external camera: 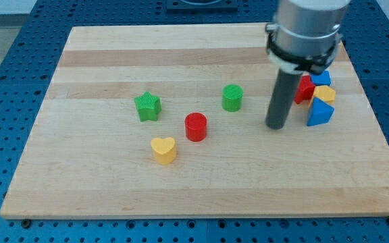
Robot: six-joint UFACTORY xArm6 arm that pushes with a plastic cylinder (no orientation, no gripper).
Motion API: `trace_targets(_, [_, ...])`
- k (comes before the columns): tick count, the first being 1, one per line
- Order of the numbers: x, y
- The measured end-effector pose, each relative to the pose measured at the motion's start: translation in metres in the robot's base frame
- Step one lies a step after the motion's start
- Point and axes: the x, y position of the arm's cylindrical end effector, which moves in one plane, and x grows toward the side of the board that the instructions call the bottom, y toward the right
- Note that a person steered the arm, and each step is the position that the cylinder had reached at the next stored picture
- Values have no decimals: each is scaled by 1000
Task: Push the green circle closely towards the red star
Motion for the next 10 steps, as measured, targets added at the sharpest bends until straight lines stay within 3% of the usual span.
trace_targets(2, [-17, -91])
trace_targets(3, [-36, -106])
trace_targets(6, [-57, -81])
trace_targets(8, [-34, -56])
trace_targets(10, [-41, -26])
